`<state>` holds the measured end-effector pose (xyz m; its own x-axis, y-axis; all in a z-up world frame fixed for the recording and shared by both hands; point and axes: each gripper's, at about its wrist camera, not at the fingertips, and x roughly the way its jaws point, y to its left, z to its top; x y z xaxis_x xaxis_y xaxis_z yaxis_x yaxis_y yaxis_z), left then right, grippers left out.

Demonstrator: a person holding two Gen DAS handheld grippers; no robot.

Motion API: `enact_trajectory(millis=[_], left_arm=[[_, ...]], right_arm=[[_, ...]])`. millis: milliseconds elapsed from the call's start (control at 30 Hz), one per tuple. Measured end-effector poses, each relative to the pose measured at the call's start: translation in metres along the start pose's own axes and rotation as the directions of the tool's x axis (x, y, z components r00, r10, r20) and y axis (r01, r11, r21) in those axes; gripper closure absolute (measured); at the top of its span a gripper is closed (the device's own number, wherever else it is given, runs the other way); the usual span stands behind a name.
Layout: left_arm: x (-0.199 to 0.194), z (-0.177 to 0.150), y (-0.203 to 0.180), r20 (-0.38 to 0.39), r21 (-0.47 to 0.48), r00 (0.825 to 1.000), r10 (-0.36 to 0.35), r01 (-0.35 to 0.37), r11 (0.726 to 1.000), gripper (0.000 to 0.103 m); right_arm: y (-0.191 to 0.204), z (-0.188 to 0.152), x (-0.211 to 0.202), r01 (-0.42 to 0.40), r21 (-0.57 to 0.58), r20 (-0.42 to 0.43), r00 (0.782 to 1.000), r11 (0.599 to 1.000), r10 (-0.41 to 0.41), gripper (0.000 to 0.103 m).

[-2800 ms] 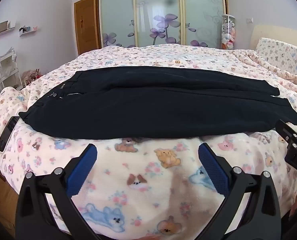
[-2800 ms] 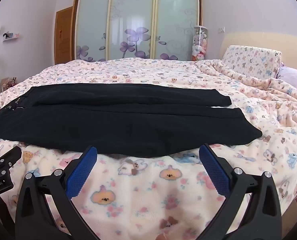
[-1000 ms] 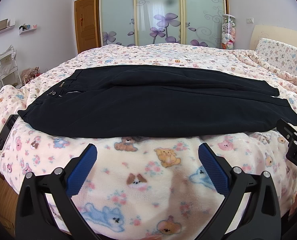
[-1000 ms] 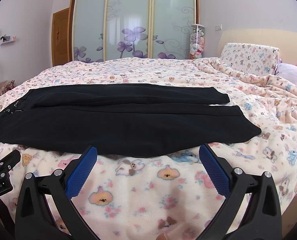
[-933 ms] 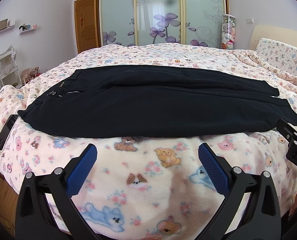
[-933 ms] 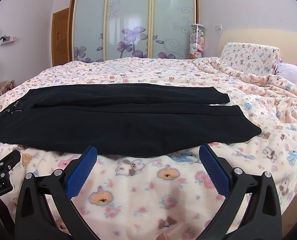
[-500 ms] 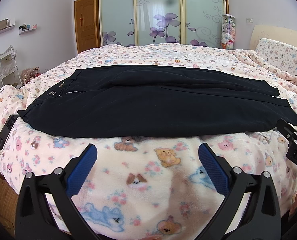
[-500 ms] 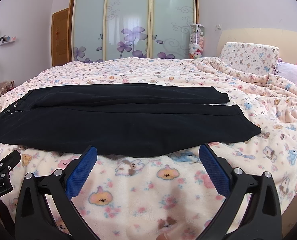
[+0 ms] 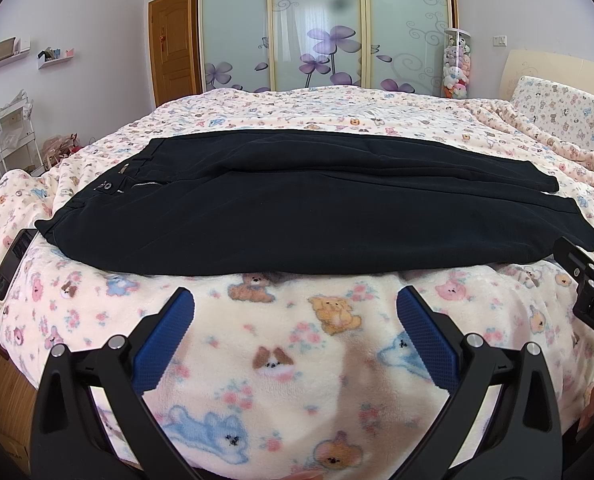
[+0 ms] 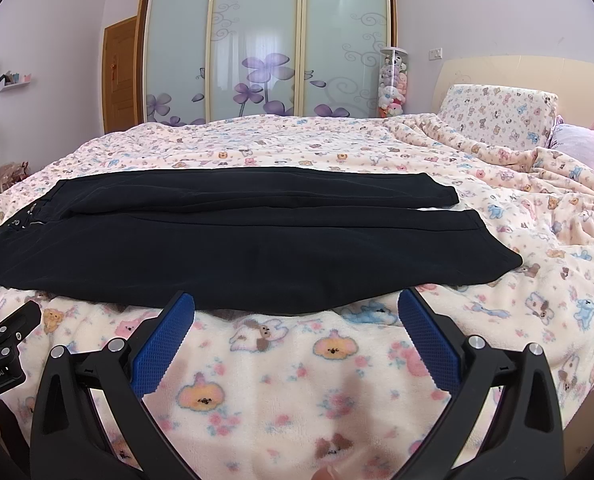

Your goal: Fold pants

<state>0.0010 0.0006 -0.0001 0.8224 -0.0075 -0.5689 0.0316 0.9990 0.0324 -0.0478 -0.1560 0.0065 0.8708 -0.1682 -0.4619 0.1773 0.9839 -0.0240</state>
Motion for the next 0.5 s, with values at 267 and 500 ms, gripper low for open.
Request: enact_trajectory(millis=[267, 500], left_arm=[[0.0001, 0.0, 0.0, -0.001, 0.0, 1.0, 0.0, 0.0, 1.0, 0.002], [0.0013, -0.0003, -0.0006, -0.018, -0.006, 1.0, -0.004, 0.004, 1.0, 0.002]], right_arm=[[0.0013, 0.0012, 0.0002, -0.002, 0.001, -0.001, 1.0, 1.0, 0.002, 0.001], [-0.0066, -0.0053, 0.002, -0.042, 0.014, -0.002, 0.999, 0.999, 0.042, 0.001]])
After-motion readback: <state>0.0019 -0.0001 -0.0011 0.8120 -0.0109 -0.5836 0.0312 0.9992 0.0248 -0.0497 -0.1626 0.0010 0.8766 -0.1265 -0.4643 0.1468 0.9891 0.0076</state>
